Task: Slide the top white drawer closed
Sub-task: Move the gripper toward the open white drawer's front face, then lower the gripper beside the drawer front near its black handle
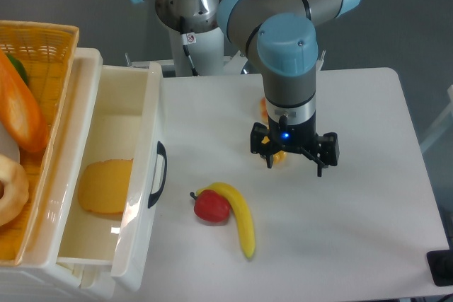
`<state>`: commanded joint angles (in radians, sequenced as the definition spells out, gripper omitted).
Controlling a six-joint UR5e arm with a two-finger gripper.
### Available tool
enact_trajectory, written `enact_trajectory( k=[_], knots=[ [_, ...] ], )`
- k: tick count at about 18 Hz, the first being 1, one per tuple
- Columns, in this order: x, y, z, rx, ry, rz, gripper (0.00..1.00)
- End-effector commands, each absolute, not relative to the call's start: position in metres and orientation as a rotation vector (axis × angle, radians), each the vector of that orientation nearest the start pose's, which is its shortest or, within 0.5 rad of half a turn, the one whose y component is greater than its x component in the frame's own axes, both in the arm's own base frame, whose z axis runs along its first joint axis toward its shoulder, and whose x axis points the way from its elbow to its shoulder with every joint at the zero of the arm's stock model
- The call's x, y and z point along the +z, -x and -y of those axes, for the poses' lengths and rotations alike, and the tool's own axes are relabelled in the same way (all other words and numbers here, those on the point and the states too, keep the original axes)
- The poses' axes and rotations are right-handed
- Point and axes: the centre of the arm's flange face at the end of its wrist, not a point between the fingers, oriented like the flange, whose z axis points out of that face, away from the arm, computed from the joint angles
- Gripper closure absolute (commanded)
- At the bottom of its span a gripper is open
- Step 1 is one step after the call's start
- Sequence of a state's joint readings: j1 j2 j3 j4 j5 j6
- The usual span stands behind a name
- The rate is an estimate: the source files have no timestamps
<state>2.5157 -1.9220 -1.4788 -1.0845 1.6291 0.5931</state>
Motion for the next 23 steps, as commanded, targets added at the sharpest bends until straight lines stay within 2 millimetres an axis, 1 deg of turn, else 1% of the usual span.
enact_trajectory(
  k=[1,2,4,6,9,12,15,16,18,19,21,23],
  knots=[
    [0.383,0.45,-0.484,0.288,2.921,0.667,0.0],
    [0.382,0.452,-0.485,0.285,2.908,0.712,0.0],
    [0.377,0.45,-0.487,0.279,2.916,0.7,0.0],
    [0.367,0.438,-0.499,0.268,2.938,0.663,0.0],
    [0.35,0.427,-0.511,0.273,2.993,0.584,0.0],
    [0.332,0.409,-0.528,0.33,3.063,0.518,0.0],
    [0.321,0.389,-0.54,0.309,3.089,0.466,0.0],
    [0.316,0.382,-0.544,0.297,3.095,0.458,0.0],
    [0.311,0.375,-0.542,0.277,3.105,0.45,0.0],
    [0.311,0.375,-0.543,0.261,3.099,0.451,0.0],
    [0.309,0.372,-0.547,0.156,3.065,0.475,0.0],
    [0.3,0.368,-0.545,0.038,3.067,0.534,0.0]
  ],
)
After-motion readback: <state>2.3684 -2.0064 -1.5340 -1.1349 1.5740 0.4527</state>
